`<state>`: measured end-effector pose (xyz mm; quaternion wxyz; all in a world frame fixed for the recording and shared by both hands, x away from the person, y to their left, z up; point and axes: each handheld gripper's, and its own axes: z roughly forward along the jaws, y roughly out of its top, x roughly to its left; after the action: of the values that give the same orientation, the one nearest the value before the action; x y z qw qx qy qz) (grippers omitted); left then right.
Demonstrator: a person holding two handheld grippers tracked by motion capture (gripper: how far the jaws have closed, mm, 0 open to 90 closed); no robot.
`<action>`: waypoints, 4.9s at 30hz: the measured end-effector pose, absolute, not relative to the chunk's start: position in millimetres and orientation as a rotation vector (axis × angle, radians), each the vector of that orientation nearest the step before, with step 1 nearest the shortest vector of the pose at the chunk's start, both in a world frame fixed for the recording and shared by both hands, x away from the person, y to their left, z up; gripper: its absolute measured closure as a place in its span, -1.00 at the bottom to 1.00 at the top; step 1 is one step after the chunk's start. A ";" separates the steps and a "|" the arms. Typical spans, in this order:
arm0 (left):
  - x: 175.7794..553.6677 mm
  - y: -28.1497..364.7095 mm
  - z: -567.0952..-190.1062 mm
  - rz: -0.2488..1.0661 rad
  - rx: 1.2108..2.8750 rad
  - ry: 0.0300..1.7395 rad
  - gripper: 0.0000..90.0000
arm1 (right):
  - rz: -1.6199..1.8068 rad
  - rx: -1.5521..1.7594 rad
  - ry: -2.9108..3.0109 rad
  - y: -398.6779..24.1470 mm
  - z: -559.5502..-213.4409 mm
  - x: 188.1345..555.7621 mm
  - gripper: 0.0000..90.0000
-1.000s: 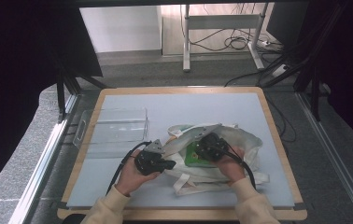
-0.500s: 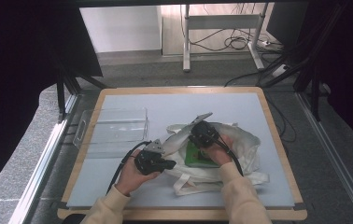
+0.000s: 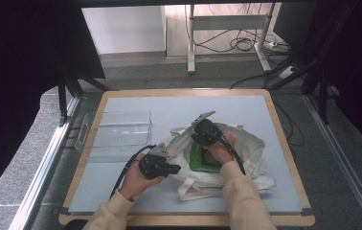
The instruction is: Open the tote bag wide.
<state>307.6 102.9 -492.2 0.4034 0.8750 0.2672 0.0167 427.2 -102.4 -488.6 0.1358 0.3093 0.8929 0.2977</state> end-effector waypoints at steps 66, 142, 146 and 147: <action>304.7 104.5 -490.5 0.086 2.200 0.683 0.87 | 0.831 1.102 2.506 -225.5 -470.8 339.0 0.98; 300.8 104.2 -475.5 0.140 2.133 0.685 0.02 | 0.657 1.112 2.565 -213.7 -495.9 341.1 0.98; 300.8 101.1 -473.8 0.140 2.138 0.680 0.00 | 0.661 1.114 2.567 -214.1 -496.0 341.4 0.98; 300.5 101.3 -473.2 0.137 2.136 0.683 0.00 | 0.667 1.117 2.567 -214.5 -496.2 341.8 0.98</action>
<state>300.5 101.3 -473.2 0.4325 0.8572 0.2742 0.0550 341.8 -214.5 -496.2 0.1314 0.3847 0.8843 0.2296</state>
